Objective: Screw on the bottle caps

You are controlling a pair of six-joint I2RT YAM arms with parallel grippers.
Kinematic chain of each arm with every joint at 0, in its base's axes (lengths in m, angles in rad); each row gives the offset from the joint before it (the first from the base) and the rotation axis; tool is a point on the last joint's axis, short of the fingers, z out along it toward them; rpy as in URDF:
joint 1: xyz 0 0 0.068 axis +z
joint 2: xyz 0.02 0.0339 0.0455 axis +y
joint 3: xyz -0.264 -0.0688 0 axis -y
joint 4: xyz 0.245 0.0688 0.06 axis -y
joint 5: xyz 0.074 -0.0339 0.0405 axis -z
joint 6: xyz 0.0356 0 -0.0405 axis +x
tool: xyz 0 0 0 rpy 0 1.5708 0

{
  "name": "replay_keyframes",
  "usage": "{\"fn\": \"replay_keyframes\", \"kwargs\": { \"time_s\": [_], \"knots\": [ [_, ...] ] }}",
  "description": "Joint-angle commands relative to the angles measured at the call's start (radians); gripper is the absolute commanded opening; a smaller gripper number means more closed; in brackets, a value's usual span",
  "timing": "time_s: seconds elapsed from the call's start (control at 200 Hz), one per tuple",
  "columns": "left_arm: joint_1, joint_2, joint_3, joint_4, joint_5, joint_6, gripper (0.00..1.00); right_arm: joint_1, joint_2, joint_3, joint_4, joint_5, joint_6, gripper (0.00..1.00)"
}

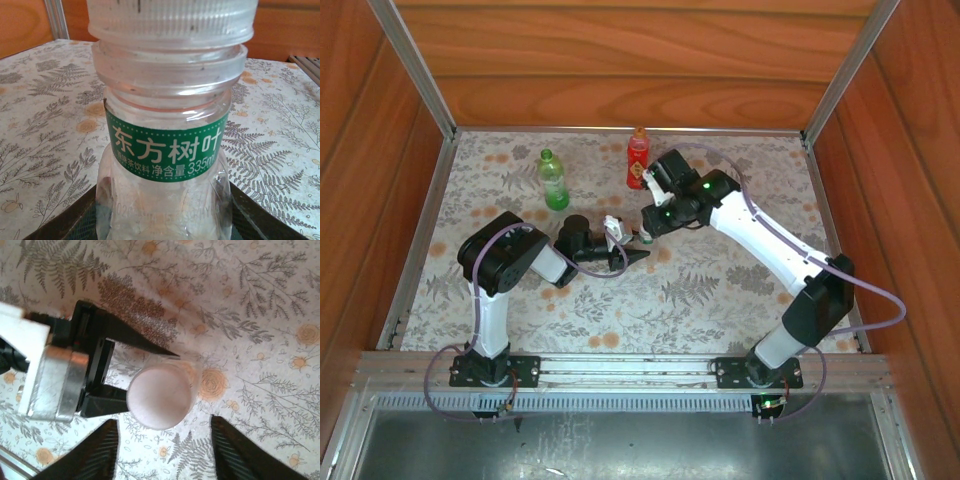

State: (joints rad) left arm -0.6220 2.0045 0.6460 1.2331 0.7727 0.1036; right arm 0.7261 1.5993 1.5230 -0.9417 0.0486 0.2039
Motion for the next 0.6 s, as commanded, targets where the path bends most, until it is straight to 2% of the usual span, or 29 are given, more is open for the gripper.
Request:
{"fn": "replay_keyframes", "kwargs": {
  "time_s": [0.0,0.195,0.6],
  "knots": [
    [-0.005,0.01,0.004,0.016,0.027,-0.009,0.5,-0.024,0.027,-0.004,0.022,-0.03,0.006,0.45],
    [-0.005,0.007,0.001,0.016,0.026,-0.007,0.5,-0.043,0.055,0.0,0.024,-0.055,-0.007,0.37],
    [-0.005,0.008,0.001,0.015,0.026,-0.008,0.5,-0.056,0.08,-0.073,0.022,-0.088,0.01,0.31]
  ]
}}
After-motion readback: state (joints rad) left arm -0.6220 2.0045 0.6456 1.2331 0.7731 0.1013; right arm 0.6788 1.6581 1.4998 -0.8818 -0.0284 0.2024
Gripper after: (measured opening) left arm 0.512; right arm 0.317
